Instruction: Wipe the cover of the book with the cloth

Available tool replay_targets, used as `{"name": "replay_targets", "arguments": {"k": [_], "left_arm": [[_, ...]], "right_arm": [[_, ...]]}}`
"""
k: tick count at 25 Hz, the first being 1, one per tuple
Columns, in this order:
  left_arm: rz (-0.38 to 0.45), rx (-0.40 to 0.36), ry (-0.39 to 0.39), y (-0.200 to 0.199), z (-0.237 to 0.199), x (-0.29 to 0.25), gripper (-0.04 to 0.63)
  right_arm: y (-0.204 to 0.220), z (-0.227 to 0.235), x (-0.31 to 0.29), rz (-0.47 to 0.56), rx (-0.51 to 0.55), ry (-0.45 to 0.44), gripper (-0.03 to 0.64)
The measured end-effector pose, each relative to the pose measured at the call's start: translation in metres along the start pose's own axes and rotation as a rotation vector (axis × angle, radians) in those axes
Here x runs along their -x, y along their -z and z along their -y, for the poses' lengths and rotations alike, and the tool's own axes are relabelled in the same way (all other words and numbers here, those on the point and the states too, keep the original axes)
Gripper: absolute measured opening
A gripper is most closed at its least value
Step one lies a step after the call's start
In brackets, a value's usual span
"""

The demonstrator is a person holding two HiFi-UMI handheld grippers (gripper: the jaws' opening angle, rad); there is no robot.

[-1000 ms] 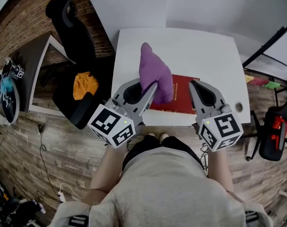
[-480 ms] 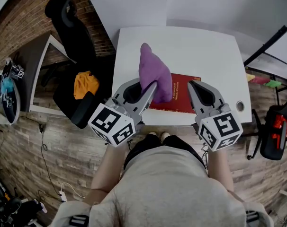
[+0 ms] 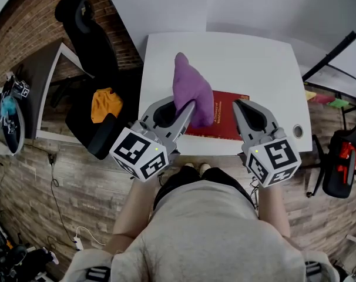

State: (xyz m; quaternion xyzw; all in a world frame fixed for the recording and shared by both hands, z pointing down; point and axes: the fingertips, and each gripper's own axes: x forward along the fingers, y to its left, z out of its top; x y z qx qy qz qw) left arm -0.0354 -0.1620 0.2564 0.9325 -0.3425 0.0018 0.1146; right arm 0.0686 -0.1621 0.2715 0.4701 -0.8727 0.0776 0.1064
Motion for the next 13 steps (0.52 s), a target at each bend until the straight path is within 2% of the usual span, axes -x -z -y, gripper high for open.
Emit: {"name": "replay_targets", "arguments": {"k": [13], "left_arm": [[-0.012, 0.007, 0.020, 0.0022, 0.0046, -0.0036, 0.067]], "right_arm": [[0.0041, 0.0015, 0.0022, -0.014, 0.012, -0.003, 0.021]]}}
